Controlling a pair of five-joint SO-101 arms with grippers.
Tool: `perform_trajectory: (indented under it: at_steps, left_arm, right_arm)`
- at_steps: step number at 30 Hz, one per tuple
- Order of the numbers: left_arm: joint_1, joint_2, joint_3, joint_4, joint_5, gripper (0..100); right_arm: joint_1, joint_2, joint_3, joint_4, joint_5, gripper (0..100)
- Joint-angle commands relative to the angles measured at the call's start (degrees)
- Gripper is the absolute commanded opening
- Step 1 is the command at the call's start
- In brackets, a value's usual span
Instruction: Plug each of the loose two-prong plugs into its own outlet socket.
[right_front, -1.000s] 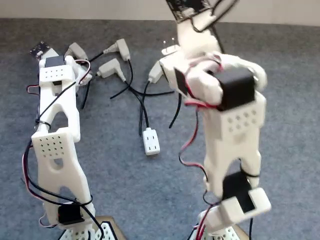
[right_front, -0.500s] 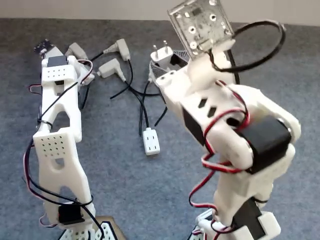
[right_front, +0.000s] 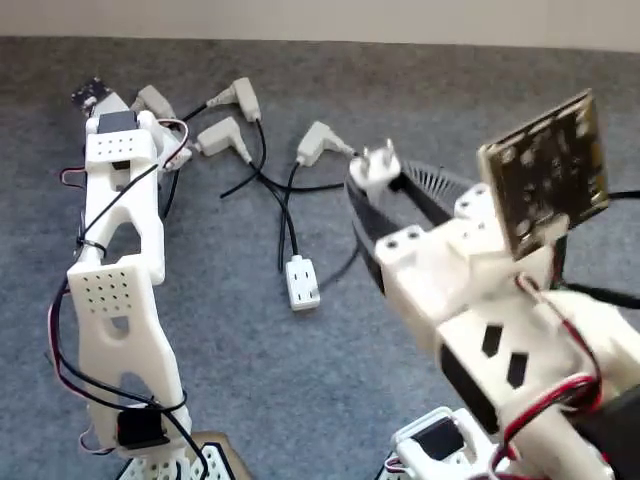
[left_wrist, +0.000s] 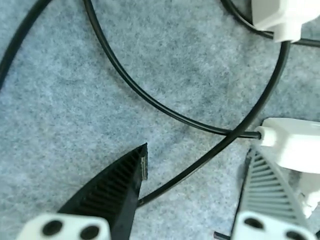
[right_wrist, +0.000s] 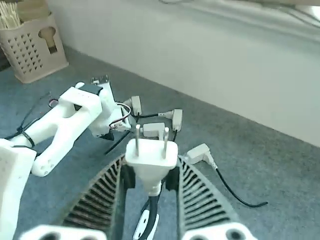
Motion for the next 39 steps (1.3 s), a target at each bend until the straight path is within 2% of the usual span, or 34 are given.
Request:
perform_trajectory:
  at_steps: [1, 4, 7, 12, 15, 18, 22, 24, 30, 35, 39]
  left_arm:
    - [1.19, -0.57, -2.07, -0.62, -0.09, 31]
    - [1.19, -0.57, -2.07, -0.62, -0.09, 31]
    - [1.19, -0.57, -2.07, -1.32, -0.09, 31]
    - [2.07, -0.66, -2.07, -3.96, 0.26, 31]
    - [3.74, -1.01, -2.07, -4.40, 0.00, 31]
    - [6.20, -3.56, -5.41, -1.58, 0.00, 31]
    - [10.42, -9.80, -13.23, 10.46, -0.79, 31]
    - [12.79, -12.88, -16.92, 16.00, -4.48, 31]
    - [18.59, -20.88, -25.19, 27.43, -10.29, 31]
    - [22.64, -29.58, -18.42, 28.04, -14.42, 31]
    - [25.01, -40.13, -12.97, 27.96, -14.68, 31]
  right_arm:
    - [3.91, -6.81, 21.58, -16.22, 2.20, 0.6]
    - [3.91, -14.29, 42.07, -32.92, 5.01, 0.6]
    - [3.82, -22.55, 58.86, -45.85, 3.43, 0.6]
    - [3.65, -32.31, 72.22, -56.75, 3.25, 0.6]
    - [1.71, -35.65, 75.38, -58.51, 3.60, 0.6]
    - [1.01, -37.05, 77.58, -59.30, 3.78, 0.6]
    - [1.19, -37.14, 83.56, -65.01, 5.98, 0.6]
    - [1.01, -37.14, 85.58, -66.86, 8.09, 0.6]
    - [1.01, -36.97, 87.25, -67.47, 8.62, 0.6]
    - [1.01, -36.79, 87.34, -67.47, 8.62, 0.6]
    - [1.01, -33.80, 87.25, -67.56, 8.62, 0.6]
